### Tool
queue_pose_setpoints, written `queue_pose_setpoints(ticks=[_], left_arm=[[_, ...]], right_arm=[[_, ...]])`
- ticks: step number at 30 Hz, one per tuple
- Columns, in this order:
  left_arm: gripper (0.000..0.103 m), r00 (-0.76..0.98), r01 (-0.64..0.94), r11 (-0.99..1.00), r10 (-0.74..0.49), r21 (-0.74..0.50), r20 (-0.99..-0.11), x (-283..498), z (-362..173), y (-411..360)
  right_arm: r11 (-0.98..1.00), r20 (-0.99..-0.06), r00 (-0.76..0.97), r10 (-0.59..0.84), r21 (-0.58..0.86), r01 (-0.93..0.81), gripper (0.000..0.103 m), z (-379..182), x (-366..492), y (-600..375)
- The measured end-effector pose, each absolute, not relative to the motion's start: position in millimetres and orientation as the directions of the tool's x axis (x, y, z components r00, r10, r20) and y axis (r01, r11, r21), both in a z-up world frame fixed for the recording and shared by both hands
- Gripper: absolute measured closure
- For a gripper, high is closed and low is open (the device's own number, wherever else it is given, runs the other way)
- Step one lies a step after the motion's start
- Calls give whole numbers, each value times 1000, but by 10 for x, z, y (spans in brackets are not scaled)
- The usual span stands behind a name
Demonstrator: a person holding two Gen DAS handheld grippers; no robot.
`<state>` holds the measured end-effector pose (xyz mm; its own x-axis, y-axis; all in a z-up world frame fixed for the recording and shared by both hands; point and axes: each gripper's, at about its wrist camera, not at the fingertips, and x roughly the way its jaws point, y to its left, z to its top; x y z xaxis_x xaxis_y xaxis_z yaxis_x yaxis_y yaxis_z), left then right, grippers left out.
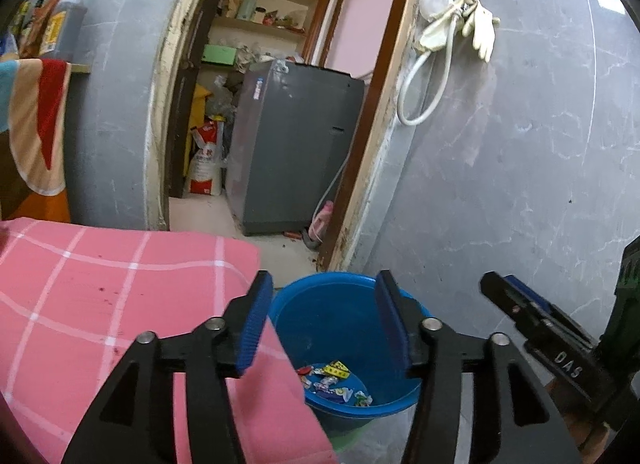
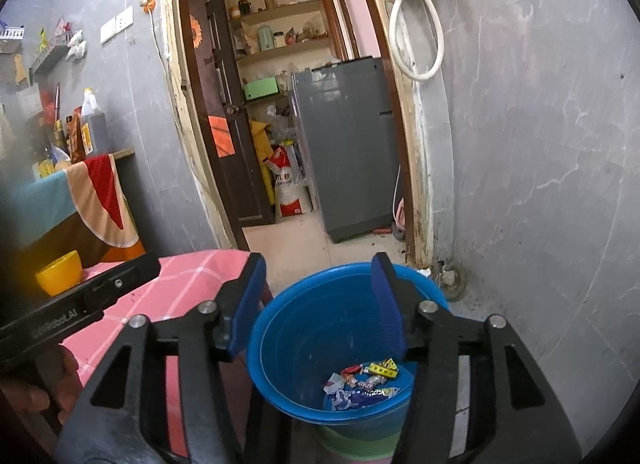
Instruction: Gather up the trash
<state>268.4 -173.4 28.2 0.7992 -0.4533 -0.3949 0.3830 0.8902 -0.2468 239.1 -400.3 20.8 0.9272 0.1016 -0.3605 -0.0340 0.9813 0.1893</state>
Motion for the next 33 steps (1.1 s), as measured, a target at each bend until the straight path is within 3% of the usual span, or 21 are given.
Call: queue_pose_setpoints(ticks=[3,7,11,19,33], left_arm=[[40,817,366,899,-435,-243,-378,2592,338,-1649],[16,843,340,907,-411,-249,-346,2446,393,-1531],[5,866,319,915,-388,-248,-316,2285,456,-1435],[2,881,321,926,-368,-198,-296,1941,524,-1320],[2,903,288,945,-321,-153,-285,1305,443,-1142]], right_arm=[[984,-344,934,94,173,-36,41,317,2310,-3988],[987,-325,942,88,154,-39,30,437,2191,-3952],[990,-301,951,74,136,-33,21,532,2032,-3907],[990,-271,960,63,139,-26,5,597,1721,-3817],[993,-206,977,61,107,-39,1,582,1051,-3568]])
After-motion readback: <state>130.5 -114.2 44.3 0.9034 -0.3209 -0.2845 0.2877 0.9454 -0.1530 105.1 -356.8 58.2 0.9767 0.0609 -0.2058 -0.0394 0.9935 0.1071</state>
